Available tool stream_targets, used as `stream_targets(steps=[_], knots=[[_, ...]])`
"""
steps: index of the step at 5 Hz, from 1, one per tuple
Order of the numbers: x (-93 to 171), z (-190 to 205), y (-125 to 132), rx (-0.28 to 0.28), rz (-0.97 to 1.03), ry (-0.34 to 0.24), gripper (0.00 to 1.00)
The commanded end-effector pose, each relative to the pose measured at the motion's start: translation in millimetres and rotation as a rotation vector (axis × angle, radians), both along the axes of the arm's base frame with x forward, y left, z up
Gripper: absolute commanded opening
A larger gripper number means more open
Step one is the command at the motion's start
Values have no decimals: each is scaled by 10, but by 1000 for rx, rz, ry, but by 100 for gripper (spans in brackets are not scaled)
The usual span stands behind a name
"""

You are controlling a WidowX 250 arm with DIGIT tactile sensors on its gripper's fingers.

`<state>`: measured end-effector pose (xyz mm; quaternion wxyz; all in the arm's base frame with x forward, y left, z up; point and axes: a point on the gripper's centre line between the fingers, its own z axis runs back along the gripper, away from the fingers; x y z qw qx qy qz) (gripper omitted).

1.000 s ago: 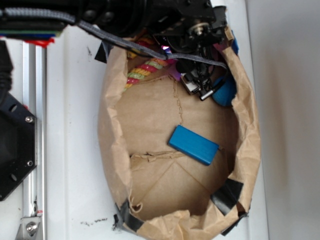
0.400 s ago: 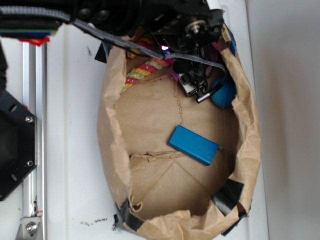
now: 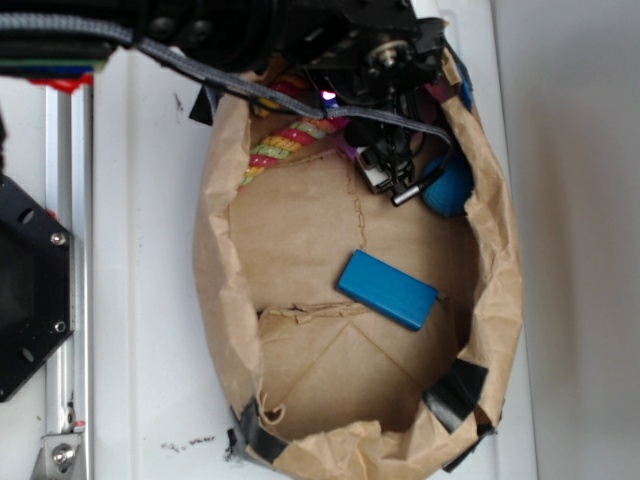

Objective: Grab the multicolored rope.

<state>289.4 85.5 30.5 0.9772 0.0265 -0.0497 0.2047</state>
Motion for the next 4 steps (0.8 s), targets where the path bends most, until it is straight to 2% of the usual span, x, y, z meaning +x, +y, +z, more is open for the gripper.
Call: stream_targets(steps=[1,2,3,4], knots=[[67,263,-3,-3,-25,-64,100],[85,373,-10,-54,-17,-84,100],[82,444,-66,-45,-28,-105,100],[101,426,-50,-44,-25,-101,100]])
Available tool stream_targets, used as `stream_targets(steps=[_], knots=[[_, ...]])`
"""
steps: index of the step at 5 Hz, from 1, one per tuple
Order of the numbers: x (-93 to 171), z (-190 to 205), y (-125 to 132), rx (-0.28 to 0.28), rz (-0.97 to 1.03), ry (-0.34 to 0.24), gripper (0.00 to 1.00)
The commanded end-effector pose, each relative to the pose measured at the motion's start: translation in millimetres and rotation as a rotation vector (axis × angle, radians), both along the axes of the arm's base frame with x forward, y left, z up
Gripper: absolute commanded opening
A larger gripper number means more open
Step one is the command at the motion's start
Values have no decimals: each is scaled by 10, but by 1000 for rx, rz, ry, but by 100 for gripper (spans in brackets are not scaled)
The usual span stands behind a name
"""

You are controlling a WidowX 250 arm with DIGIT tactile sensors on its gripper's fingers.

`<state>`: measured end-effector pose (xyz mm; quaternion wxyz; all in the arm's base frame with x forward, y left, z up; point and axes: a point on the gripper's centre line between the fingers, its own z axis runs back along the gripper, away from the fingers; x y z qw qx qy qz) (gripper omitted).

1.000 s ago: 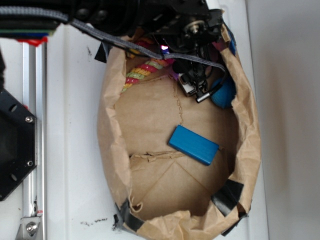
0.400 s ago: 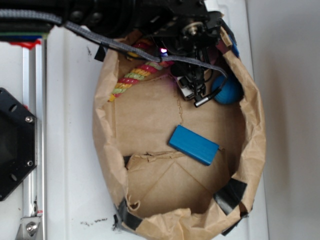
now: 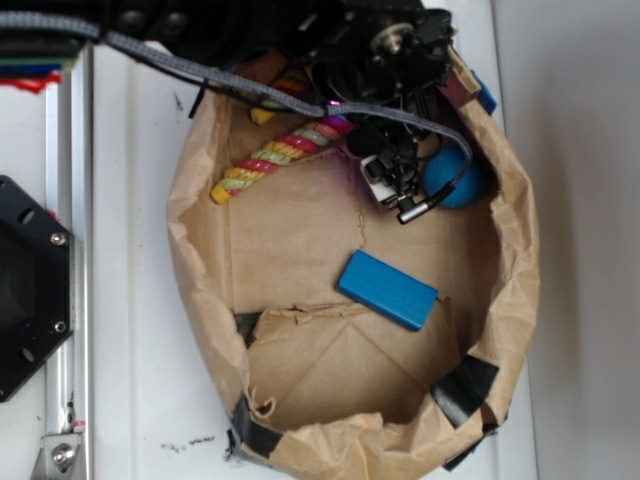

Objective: Grab the multicolored rope.

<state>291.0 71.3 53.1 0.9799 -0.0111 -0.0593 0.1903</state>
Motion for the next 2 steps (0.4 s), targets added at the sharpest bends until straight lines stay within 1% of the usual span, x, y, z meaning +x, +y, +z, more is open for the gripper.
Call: stream_targets(steps=[1,2], knots=[[108,145,115,34,18,-54,100],[127,140,133,38,27,-52,100]])
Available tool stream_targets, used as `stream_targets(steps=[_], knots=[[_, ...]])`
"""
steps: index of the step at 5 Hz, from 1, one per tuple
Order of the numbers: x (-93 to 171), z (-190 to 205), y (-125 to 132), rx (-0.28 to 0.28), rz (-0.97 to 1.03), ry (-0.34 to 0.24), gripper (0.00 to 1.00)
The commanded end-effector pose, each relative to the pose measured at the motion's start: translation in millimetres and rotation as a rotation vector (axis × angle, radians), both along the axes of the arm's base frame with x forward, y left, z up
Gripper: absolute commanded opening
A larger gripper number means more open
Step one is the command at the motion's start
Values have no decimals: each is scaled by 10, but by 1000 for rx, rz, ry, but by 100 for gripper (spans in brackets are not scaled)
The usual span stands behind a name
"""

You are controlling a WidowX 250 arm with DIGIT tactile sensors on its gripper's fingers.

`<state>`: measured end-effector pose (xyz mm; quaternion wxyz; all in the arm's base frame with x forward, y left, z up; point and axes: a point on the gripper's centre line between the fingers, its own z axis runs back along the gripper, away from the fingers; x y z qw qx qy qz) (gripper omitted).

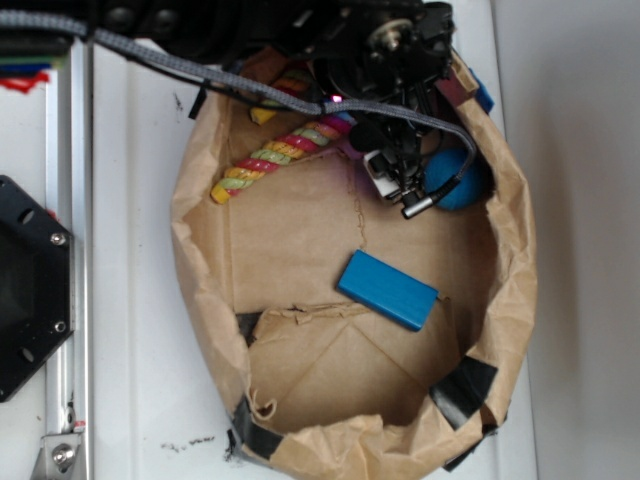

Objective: Grab the multicolored rope.

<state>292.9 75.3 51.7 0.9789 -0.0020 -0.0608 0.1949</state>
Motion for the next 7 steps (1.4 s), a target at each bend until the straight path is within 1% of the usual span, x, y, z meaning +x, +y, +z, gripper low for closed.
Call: stream_targets(steps=[1,2,3,6,7], knots=[[130,95,120,34,24,-47,100],[134,-48,126,14,11,-37,100],[152,-212,88,-19,-15,-11,100],[205,-258,71,-15,-59,-18,100],[214,-249,96,-19,-26,-24,0]])
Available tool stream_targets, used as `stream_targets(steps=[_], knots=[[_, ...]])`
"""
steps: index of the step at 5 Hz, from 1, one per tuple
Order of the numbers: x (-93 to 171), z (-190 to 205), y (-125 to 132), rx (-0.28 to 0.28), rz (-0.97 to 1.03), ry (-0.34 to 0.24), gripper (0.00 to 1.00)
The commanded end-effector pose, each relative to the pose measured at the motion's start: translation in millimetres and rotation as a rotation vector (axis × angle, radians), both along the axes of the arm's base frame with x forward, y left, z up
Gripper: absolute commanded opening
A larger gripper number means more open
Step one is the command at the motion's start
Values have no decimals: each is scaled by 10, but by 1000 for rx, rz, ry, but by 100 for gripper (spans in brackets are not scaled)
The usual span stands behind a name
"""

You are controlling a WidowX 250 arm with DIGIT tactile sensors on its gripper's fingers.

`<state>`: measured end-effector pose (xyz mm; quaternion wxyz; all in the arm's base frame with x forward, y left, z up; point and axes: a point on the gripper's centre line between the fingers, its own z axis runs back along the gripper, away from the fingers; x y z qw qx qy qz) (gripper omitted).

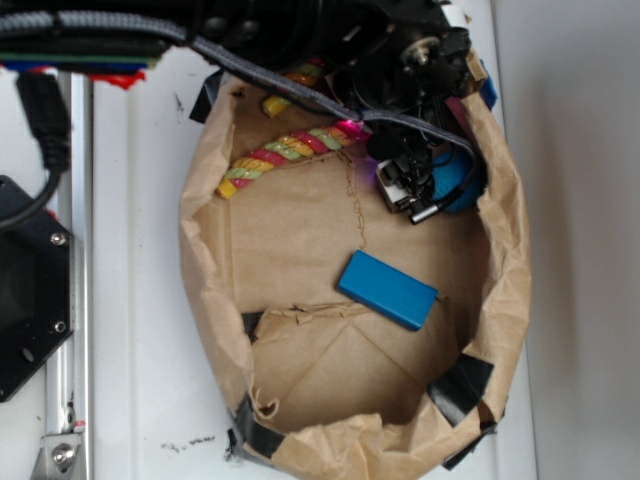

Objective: Grab the multicolored rope.

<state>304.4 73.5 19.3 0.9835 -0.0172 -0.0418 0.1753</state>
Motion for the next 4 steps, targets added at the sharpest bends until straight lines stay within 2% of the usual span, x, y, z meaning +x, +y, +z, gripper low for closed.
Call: stream_targets(steps=[1,4], knots=[[101,86,118,21,15,-63,0],[92,93,118,42,10,-75,0]])
